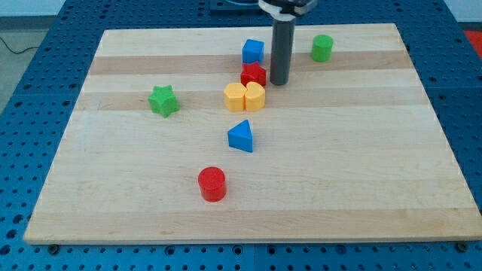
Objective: Push the red star diagonally to the top left of the green star
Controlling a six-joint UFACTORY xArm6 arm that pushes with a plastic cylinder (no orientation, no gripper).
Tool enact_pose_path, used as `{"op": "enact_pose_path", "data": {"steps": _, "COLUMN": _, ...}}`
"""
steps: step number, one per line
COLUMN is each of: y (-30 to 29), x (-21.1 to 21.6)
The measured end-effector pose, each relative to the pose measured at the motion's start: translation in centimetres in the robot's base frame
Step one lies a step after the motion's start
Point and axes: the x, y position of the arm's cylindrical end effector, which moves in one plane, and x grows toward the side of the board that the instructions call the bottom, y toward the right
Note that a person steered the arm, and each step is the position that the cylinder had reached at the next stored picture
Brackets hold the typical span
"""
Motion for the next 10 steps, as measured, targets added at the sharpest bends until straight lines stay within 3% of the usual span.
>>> {"op": "enact_pose_path", "data": {"steps": 2, "y": -6.4, "x": -0.7}}
{"op": "enact_pose_path", "data": {"steps": 4, "y": -2.4, "x": -0.7}}
{"op": "enact_pose_path", "data": {"steps": 7, "y": -6.4, "x": 1.5}}
{"op": "enact_pose_path", "data": {"steps": 8, "y": -10.6, "x": 1.5}}
{"op": "enact_pose_path", "data": {"steps": 10, "y": -20.5, "x": -2.8}}
